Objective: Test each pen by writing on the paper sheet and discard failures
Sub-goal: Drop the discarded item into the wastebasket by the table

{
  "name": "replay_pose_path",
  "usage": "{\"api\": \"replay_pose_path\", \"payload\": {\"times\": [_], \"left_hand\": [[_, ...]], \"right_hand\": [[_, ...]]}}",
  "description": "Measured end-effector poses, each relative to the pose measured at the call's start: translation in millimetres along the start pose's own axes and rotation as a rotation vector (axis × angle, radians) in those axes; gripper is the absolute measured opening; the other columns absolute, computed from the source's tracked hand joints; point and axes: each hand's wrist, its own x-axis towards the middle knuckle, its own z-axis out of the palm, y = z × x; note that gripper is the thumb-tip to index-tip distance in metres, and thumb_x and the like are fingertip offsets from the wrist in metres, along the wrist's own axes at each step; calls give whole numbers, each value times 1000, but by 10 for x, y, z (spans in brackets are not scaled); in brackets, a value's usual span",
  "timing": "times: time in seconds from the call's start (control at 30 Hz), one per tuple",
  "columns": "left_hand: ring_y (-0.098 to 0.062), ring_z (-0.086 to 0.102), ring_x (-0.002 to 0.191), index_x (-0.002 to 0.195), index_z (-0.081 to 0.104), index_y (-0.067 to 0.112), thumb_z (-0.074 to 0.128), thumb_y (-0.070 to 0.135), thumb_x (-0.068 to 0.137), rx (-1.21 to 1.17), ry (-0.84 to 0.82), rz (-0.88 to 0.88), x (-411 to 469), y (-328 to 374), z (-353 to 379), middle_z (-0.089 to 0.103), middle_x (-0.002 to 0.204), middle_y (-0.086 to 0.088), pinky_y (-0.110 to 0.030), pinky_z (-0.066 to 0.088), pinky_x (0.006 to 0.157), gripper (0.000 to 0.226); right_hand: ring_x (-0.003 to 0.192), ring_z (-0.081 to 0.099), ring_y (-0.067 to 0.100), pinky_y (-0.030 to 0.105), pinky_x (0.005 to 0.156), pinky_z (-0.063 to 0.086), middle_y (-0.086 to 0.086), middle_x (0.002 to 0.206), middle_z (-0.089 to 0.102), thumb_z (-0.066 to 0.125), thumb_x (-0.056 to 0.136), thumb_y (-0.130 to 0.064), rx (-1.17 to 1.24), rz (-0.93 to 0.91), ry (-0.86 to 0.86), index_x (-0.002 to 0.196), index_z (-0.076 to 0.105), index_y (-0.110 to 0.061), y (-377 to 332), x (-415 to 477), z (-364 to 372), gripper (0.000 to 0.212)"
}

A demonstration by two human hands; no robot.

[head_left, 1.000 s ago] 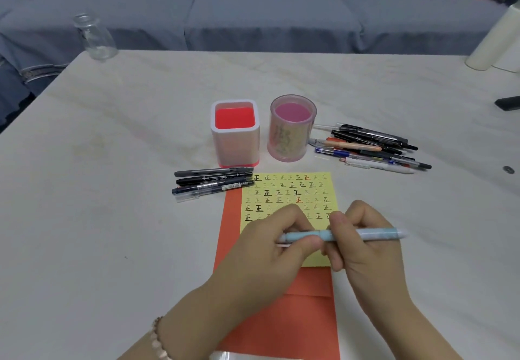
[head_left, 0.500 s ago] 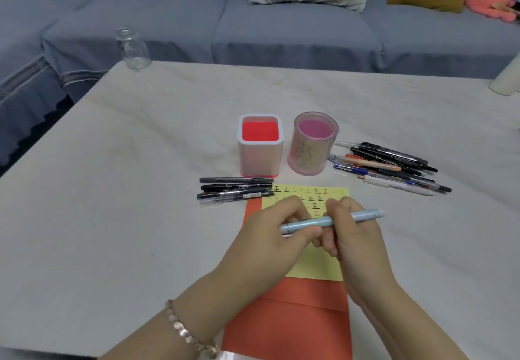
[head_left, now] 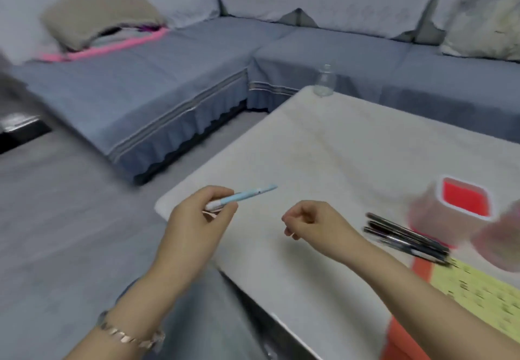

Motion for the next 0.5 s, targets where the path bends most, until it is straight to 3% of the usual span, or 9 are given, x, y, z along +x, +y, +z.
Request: {"api": "replay_pose_path", "payload": {"times": [0.1, 0.2, 0.27, 0.4, 0.5], "left_hand": [[-5, 48, 53, 72, 64, 27, 67, 13, 81, 140, 148, -63, -37, -318, -531, 62, 62, 7, -16, 37, 52, 17], [-3, 50, 56, 73, 60, 29, 66, 17, 83, 239, 235, -153, -120, -712, -935, 62, 67, 9, -13, 37, 51, 17], [-5, 53, 60, 73, 58, 31, 65, 19, 84, 321, 257, -239, -185, -1001, -1128, 61, 67, 7, -15, 37, 52, 18], [-13, 55, 63, 76, 59, 26, 61, 22, 86, 469, 214, -429, -288, -1553, -1286, 59, 65, 9, -26, 42, 57, 11], [-19, 58, 72, 82, 59, 21, 55, 25, 87, 557, 115, -547, -339, -1818, -1292, 61, 74, 6, -29, 46, 63, 7]], "right_hand": [[74, 61, 13, 27, 73, 49, -6, 77, 67, 51, 88, -21, -152, -58, -146, 76, 58, -25, -243, 280, 464, 15], [85, 61, 17, 24, 70, 46, 1, 90, 69, 47, 88, -20, -334, -130, -262, 81, 60, -22, -416, 478, 917, 15], [91, 61, 19, 26, 77, 46, 3, 96, 67, 45, 87, -18, -448, -170, -322, 88, 62, -19, -480, 583, 1191, 17], [96, 60, 22, 30, 83, 48, 4, 104, 67, 45, 87, -19, -633, -203, -385, 95, 63, -16, -458, 717, 1536, 20], [98, 59, 23, 30, 83, 47, 6, 107, 65, 45, 89, -21, -706, -200, -404, 99, 63, -14, -403, 757, 1608, 22]]}}
